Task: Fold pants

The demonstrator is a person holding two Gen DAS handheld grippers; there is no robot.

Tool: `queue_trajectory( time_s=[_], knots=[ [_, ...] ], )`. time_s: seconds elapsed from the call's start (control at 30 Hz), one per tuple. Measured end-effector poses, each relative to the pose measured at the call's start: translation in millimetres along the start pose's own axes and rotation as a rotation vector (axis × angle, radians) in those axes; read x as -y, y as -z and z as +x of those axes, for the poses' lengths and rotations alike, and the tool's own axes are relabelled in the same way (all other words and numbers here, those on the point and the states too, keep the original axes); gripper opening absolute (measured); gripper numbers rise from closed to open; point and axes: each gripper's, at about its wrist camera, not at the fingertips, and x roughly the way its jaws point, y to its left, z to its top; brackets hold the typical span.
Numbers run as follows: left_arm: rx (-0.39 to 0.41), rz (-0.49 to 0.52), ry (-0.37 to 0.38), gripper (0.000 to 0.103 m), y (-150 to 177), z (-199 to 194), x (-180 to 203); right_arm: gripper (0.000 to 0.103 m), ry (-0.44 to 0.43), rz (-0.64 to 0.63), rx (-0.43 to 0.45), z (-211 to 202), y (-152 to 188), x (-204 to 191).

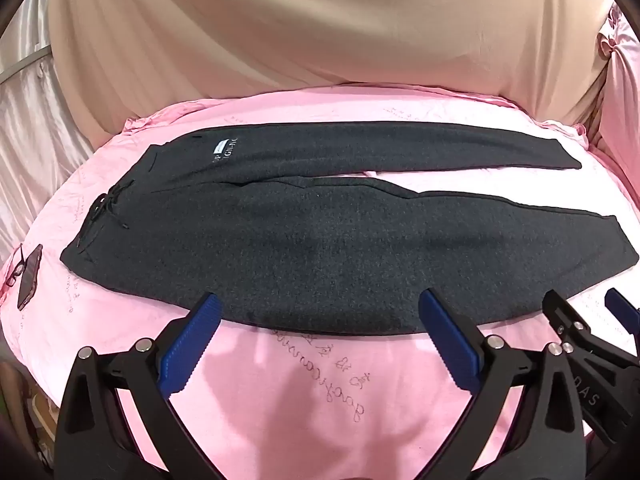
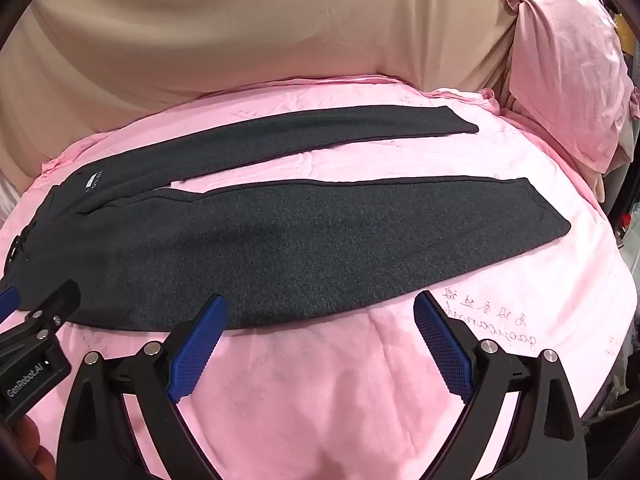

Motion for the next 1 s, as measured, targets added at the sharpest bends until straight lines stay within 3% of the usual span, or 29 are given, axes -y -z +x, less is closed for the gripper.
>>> queue_trajectory(
  time_s=[0.37,1.0],
  knots=[
    [-0.008,-0.002,-0.021,0.097,9.0,-0.5,8.6,0.092,-0.002,0.004,0.025,-4.3,0.9,-2.3],
    [-0.012,-0.013,-0.013,0.097,-2.1,5.2,-8.4,0.092,-0.001,-0.018,0.038,-9.4,-10.7,-6.3]
  ],
)
